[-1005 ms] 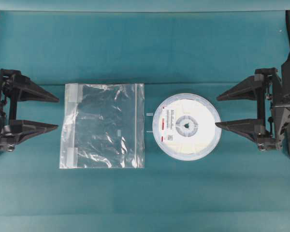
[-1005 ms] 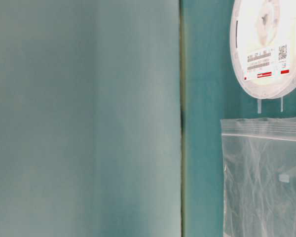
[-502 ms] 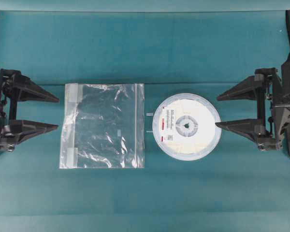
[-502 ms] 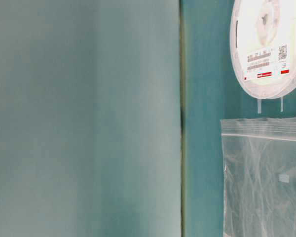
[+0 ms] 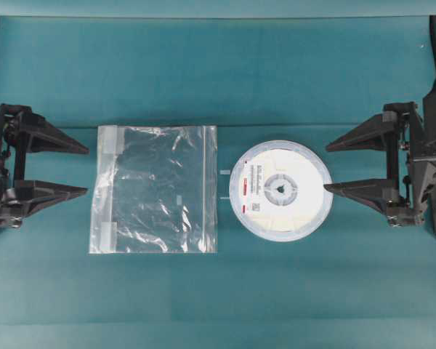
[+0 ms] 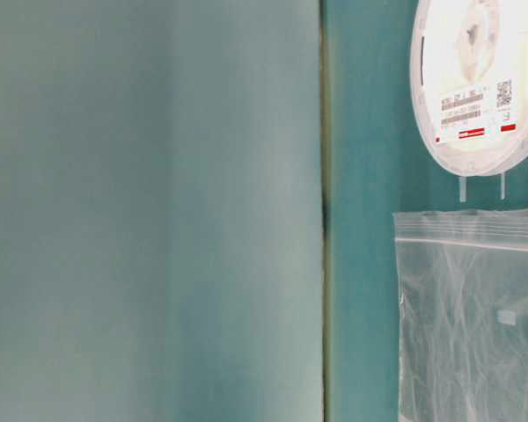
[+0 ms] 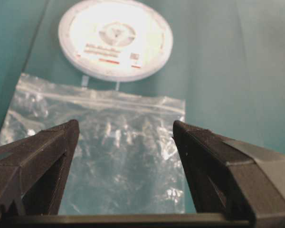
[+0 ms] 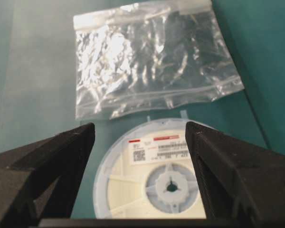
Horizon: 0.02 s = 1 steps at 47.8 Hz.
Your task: Take out the reel from the clear zip bag.
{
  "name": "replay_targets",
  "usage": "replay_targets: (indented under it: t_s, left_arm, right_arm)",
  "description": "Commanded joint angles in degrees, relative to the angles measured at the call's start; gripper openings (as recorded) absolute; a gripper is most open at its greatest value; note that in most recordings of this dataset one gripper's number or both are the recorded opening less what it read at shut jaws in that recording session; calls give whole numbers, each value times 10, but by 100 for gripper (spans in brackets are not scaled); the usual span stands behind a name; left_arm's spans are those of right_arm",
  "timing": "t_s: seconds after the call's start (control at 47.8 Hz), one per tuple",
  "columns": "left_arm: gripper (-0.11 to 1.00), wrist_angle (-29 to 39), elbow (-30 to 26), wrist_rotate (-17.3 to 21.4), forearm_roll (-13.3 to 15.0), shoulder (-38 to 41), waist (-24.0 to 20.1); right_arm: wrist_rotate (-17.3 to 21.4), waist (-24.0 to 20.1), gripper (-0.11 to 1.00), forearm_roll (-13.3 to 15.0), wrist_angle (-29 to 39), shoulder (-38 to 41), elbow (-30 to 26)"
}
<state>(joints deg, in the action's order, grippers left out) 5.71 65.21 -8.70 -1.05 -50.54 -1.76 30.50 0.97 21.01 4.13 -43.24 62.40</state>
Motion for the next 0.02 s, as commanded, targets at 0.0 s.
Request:
replay_targets:
  t_s: [0.0]
  left_arm:
    - [87, -7, -13, -1, -2, 3, 1]
  right_arm:
    - [-3, 1, 86, 1, -3, 0, -4]
